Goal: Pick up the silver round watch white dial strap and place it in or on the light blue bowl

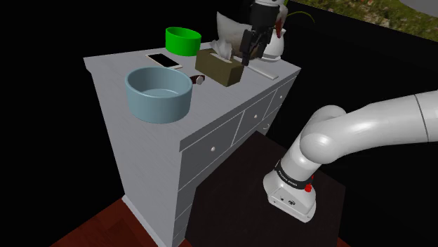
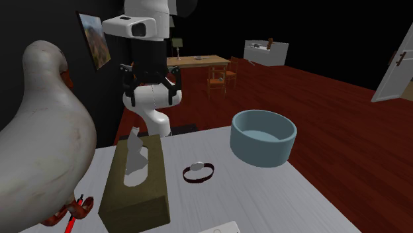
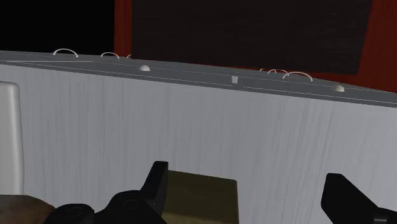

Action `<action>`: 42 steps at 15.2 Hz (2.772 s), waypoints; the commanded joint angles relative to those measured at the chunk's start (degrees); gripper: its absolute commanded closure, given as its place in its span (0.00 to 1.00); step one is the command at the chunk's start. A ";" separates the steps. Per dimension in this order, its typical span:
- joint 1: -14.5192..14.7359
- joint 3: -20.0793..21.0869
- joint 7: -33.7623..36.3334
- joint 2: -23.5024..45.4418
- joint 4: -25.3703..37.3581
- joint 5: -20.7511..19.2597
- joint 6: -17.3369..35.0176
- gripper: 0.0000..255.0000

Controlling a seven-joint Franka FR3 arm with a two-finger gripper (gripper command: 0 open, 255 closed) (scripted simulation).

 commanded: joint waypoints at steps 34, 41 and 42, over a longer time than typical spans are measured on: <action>6.60 -3.29 -12.48 35.68 14.97 17.62 13.95 1.00; 6.59 -3.30 -12.49 35.67 14.98 17.61 13.93 1.00; 6.60 -3.28 -12.48 35.68 14.96 17.62 13.96 1.00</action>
